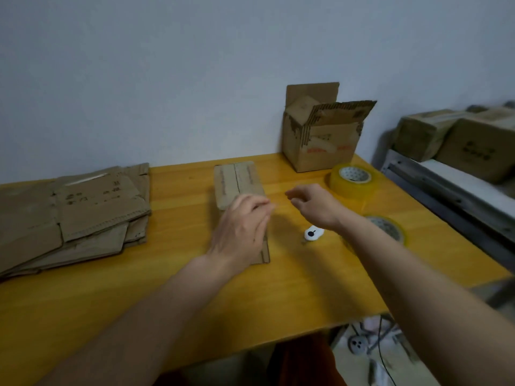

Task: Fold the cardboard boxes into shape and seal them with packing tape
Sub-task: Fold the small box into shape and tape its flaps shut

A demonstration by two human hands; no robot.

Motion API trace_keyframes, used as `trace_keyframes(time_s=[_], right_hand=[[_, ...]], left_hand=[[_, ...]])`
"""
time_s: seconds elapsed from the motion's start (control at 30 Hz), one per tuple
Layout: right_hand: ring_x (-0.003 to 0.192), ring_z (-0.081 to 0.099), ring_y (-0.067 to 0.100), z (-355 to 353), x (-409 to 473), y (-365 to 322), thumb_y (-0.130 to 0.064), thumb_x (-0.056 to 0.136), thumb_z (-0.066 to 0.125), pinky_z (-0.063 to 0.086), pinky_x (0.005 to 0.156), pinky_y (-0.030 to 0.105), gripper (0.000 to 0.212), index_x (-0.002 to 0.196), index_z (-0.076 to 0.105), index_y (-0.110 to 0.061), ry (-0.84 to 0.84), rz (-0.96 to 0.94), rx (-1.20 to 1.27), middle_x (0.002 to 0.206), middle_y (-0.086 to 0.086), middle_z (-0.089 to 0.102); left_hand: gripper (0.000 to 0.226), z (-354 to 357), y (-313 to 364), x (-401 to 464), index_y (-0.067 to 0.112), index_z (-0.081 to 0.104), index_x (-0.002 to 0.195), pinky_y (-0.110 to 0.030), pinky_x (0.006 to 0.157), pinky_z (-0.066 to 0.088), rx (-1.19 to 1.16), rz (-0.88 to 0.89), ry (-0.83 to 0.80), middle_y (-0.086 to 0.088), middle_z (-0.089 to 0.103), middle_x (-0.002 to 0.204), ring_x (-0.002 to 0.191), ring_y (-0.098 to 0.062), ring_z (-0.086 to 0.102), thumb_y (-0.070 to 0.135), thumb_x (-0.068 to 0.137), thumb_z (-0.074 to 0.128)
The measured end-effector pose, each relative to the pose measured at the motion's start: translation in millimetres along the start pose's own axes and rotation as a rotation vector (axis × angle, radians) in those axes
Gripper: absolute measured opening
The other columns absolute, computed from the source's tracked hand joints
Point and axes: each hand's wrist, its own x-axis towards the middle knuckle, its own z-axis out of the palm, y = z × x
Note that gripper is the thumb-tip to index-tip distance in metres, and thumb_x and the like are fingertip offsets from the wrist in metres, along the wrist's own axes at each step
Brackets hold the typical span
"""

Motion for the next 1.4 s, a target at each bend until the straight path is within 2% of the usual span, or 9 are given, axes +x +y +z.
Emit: trace_keyframes(time_s=[0.1,0.3,0.43,0.57,0.73,0.9,1.0,1.13,1.4], right_hand=[[0.126,0.049,0.024,-7,-22,25,-0.013,0.096,0.051,0.040,0.104,0.033,0.035,0.130,0.056,-0.009,0.022,0.052,-0.056,0.135,0.009,0.056],[0.134,0.035,0.029,-23,-55,81,-0.015,0.090,0.062,0.036,0.104,0.039,0.047,0.134,0.046,-0.013,-0.019,0.255,-0.330,0.143,0.011,0.042],[0.134,0.035,0.033,-26,-74,103,-0.022,0.082,0.073,0.033,0.106,0.039,0.071,0.139,0.032,-0.014,-0.179,0.386,-0.580,0.143,0.014,0.040],[0.108,0.052,0.028,-21,-81,107,-0.005,0.091,0.052,0.040,0.087,0.037,0.029,0.118,0.044,-0.009,-0.032,0.352,-0.535,0.118,0.012,0.055],[0.097,0.061,0.029,-24,-81,70,-0.014,0.073,0.081,0.051,0.084,0.046,0.053,0.113,0.047,-0.007,0.137,0.229,0.300,0.107,0.014,0.063],[0.076,0.070,0.017,-21,-85,15,-0.012,0.072,0.080,0.056,0.066,0.028,0.054,0.117,0.050,-0.010,0.104,0.021,0.794,0.087,0.007,0.073],[0.082,0.070,0.016,-17,-85,-1,-0.004,0.074,0.076,0.057,0.069,0.026,0.056,0.123,0.049,-0.012,0.005,-0.059,0.830,0.088,0.002,0.074],[0.078,0.068,0.013,-7,-83,-14,0.013,0.076,0.068,0.055,0.066,0.023,0.068,0.134,0.043,-0.014,-0.090,-0.141,0.827,0.086,0.000,0.073],[0.098,0.067,0.025,6,-76,-33,0.007,0.074,0.074,0.052,0.091,0.049,0.082,0.141,0.036,-0.019,-0.012,-0.145,0.621,0.104,0.011,0.070]], left_hand=[[0.030,25,23,-15,0.004,0.066,0.119,-0.036,0.082,0.052,-0.052,0.151,-0.181,-0.010,0.066,0.111,0.103,-0.027,0.059,0.006,0.093,0.050],[0.044,75,30,-47,0.024,0.034,0.146,-0.036,0.112,0.028,0.100,-0.172,-0.771,0.002,0.029,0.153,0.139,-0.018,0.022,0.030,0.103,0.034],[0.046,78,29,-57,0.027,0.036,0.146,-0.032,0.114,0.024,0.029,-0.249,-0.699,0.008,0.028,0.153,0.140,-0.013,0.020,0.036,0.100,0.041],[0.054,67,32,-54,0.030,0.037,0.144,-0.029,0.112,0.022,-0.112,-0.384,-0.675,0.009,0.032,0.151,0.139,-0.011,0.025,0.036,0.094,0.056],[0.081,39,46,-28,0.031,0.028,0.148,-0.037,0.114,0.030,-0.313,-0.551,-0.419,0.004,0.032,0.152,0.139,-0.015,0.029,0.035,0.081,0.074],[0.061,-5,62,-3,0.023,0.045,0.140,-0.021,0.109,0.026,-0.313,-0.333,-0.070,0.007,0.045,0.143,0.132,-0.006,0.035,0.029,0.085,0.070],[0.050,-24,59,-5,0.019,0.054,0.135,-0.029,0.111,0.033,-0.350,-0.309,-0.060,0.007,0.050,0.139,0.130,-0.005,0.041,0.029,0.088,0.067],[0.046,-38,52,-10,0.015,0.064,0.124,-0.015,0.106,0.034,-0.367,-0.361,0.022,0.005,0.057,0.132,0.121,-0.001,0.048,0.026,0.081,0.075],[0.020,-42,49,-10,0.009,0.074,0.092,-0.019,0.086,0.046,-0.299,-0.414,0.160,-0.002,0.066,0.100,0.095,-0.013,0.061,0.010,0.073,0.080]])
